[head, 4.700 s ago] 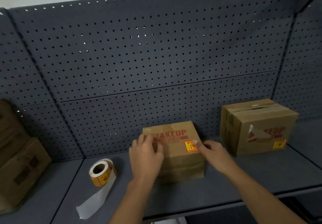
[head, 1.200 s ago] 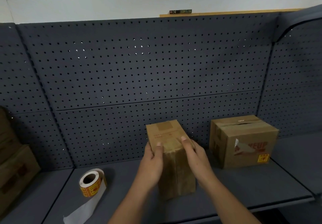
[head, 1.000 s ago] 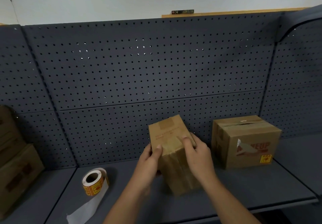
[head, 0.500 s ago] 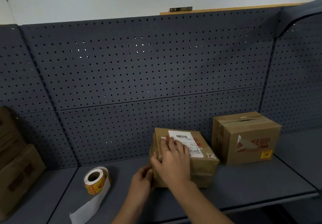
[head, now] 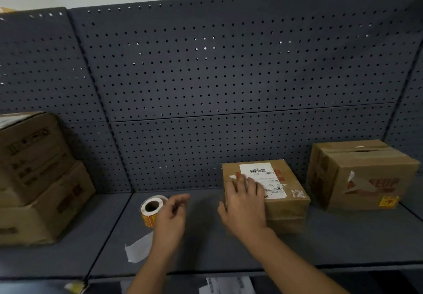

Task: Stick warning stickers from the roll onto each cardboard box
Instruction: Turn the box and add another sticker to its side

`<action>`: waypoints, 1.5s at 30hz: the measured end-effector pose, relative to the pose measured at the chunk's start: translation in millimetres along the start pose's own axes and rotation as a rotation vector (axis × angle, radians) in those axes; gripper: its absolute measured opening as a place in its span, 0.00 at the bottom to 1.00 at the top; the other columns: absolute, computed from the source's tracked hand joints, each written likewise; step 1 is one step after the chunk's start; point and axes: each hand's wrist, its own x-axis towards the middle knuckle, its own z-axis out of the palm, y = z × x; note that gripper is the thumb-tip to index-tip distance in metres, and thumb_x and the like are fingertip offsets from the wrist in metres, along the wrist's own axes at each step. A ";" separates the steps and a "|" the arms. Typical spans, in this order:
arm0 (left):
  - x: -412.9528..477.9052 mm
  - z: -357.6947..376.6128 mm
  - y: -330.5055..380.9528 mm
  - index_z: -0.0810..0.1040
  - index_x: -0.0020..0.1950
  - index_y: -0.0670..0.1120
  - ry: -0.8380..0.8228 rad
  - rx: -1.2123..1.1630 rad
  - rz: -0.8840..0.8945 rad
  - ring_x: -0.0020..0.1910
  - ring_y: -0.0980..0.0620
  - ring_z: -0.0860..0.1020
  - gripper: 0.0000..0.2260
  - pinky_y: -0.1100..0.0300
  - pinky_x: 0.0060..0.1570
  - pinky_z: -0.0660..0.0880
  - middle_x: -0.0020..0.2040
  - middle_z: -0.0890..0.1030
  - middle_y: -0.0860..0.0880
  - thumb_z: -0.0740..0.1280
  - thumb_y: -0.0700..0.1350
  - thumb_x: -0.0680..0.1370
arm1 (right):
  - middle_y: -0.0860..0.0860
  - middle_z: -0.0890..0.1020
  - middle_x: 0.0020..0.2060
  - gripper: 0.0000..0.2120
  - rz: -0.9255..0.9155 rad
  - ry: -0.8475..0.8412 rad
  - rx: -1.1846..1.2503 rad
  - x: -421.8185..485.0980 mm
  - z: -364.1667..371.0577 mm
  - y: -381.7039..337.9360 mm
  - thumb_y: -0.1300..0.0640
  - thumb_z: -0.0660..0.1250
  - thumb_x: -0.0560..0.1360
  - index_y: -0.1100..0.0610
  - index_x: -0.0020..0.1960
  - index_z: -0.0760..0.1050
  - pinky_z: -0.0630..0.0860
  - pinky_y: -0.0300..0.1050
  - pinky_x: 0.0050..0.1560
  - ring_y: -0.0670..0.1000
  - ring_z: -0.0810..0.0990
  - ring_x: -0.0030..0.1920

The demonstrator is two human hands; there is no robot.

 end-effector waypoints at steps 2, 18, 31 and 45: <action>0.6 -17.8 -2.2 0.83 0.54 0.52 0.094 0.049 0.051 0.54 0.60 0.81 0.14 0.63 0.55 0.77 0.53 0.84 0.56 0.63 0.34 0.83 | 0.64 0.73 0.72 0.30 0.010 -0.037 -0.002 4.9 -7.2 -8.8 0.41 0.67 0.74 0.58 0.70 0.72 0.60 0.68 0.73 0.68 0.69 0.71; -17.6 -48.7 -48.0 0.66 0.78 0.53 -0.077 0.502 -0.061 0.42 0.61 0.74 0.27 0.69 0.38 0.69 0.47 0.76 0.58 0.63 0.35 0.81 | 0.51 0.79 0.46 0.05 -0.258 -0.125 0.560 0.8 11.8 -66.3 0.59 0.62 0.83 0.53 0.48 0.72 0.78 0.52 0.47 0.54 0.79 0.46; -7.3 -58.2 -60.2 0.74 0.70 0.55 -0.028 0.561 -0.078 0.60 0.44 0.77 0.16 0.49 0.60 0.76 0.63 0.73 0.47 0.64 0.54 0.82 | 0.48 0.84 0.59 0.23 -0.148 -0.494 0.943 -15.1 58.5 -108.2 0.63 0.60 0.82 0.50 0.75 0.70 0.79 0.47 0.64 0.47 0.82 0.59; 27.4 -28.7 -56.6 0.78 0.51 0.47 -0.299 0.339 -0.058 0.44 0.53 0.79 0.08 0.53 0.46 0.78 0.46 0.81 0.49 0.65 0.50 0.83 | 0.47 0.74 0.71 0.30 0.037 -0.429 1.128 -13.9 66.2 -75.8 0.63 0.62 0.83 0.52 0.82 0.57 0.68 0.41 0.73 0.44 0.73 0.71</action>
